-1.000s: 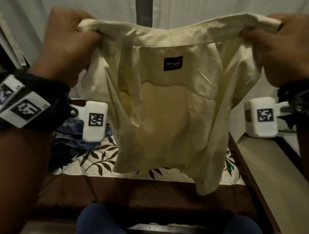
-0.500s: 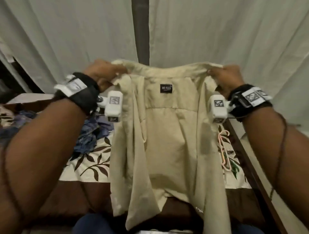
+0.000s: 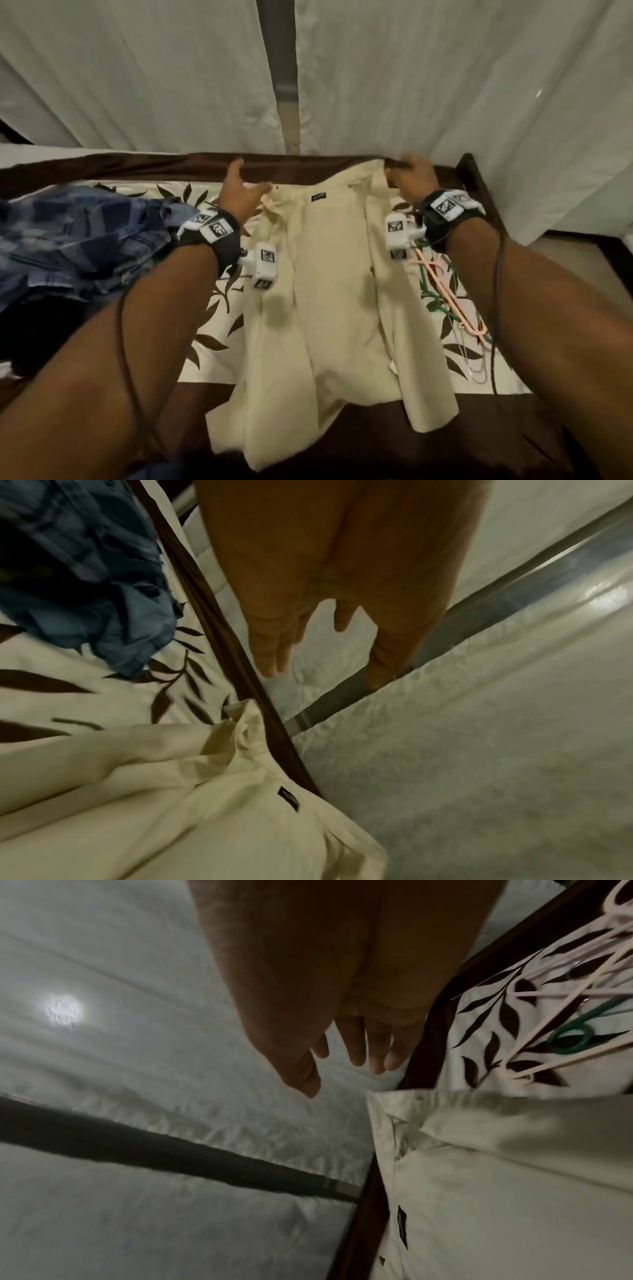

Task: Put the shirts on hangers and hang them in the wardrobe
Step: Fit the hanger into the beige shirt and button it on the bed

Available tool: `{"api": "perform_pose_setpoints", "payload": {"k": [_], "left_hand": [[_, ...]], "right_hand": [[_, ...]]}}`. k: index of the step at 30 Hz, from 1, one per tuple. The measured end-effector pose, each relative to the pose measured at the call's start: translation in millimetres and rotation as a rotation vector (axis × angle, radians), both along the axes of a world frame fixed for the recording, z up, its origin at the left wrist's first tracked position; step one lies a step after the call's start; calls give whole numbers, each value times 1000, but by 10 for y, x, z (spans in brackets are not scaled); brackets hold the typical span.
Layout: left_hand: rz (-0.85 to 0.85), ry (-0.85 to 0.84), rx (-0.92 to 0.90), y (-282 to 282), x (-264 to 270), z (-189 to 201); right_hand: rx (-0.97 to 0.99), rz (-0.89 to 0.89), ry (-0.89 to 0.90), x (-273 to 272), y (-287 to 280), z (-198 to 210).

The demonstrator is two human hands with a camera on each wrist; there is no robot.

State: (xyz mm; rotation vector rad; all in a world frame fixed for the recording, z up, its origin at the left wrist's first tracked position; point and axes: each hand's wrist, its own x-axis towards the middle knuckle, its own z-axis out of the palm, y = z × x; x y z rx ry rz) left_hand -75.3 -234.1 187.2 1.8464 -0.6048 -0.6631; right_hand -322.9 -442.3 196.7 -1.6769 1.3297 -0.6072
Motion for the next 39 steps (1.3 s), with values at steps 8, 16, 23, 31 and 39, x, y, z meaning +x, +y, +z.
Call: {"api": "perform_pose_setpoints", "payload": {"k": [8, 16, 23, 31, 39], "left_hand": [[-95, -16, 756, 1821, -1080, -1748], [-236, 19, 741, 2358, -1533, -1846], [-21, -72, 793, 2491, -418, -1090], [-602, -809, 900, 2429, -1437, -1628], [-801, -851, 949, 2547, -1612, -2104]], "right_hand": [[118, 97, 590, -1495, 1655, -1792], [209, 0, 731, -2068, 2274, -1938], [305, -38, 415, -2433, 1666, -1003], [-152, 416, 665, -2141, 2273, -1757], [-342, 615, 912, -2246, 2741, -2236]]}}
